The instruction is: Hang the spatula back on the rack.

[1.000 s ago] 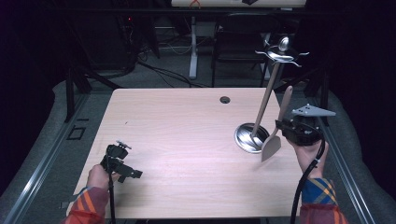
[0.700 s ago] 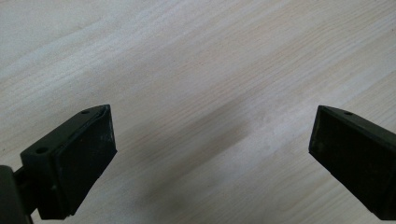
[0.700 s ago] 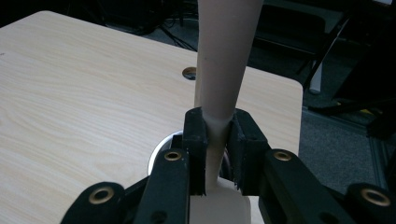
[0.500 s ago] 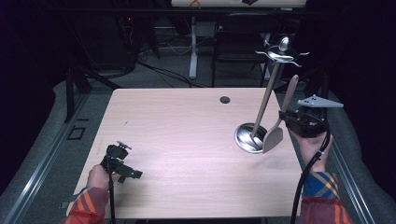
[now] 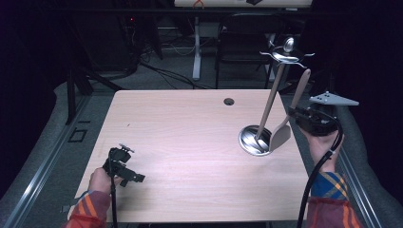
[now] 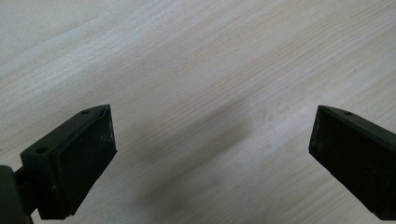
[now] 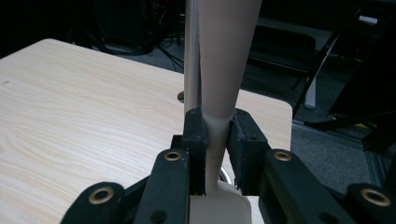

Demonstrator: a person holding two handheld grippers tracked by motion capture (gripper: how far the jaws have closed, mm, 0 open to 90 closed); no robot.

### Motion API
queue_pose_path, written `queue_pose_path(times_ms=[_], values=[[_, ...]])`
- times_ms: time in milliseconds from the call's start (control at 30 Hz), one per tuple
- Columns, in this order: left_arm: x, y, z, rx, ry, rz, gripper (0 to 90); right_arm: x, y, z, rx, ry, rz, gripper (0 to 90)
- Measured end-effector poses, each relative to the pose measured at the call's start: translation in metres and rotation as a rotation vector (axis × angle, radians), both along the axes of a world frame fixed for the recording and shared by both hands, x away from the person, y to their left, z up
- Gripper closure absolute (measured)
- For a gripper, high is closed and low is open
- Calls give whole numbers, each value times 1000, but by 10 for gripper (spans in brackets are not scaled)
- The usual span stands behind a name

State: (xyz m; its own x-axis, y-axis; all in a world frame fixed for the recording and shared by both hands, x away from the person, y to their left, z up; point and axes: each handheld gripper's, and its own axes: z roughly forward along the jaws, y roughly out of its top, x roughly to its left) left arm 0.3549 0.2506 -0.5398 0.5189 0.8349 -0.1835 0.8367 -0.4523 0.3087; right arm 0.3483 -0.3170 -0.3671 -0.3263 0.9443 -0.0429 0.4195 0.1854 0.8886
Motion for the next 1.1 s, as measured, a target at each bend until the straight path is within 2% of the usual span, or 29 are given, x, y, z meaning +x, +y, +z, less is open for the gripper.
queue_pose_path(times_ms=[233, 1100], values=[[1, 0, 0, 6, 3, -3, 3, 0, -3, 8, 5, -3, 14, 777], [-1, 1, -1, 5, 8, 3, 3, 18, 2, 12, -39, 39, 27, 776]])
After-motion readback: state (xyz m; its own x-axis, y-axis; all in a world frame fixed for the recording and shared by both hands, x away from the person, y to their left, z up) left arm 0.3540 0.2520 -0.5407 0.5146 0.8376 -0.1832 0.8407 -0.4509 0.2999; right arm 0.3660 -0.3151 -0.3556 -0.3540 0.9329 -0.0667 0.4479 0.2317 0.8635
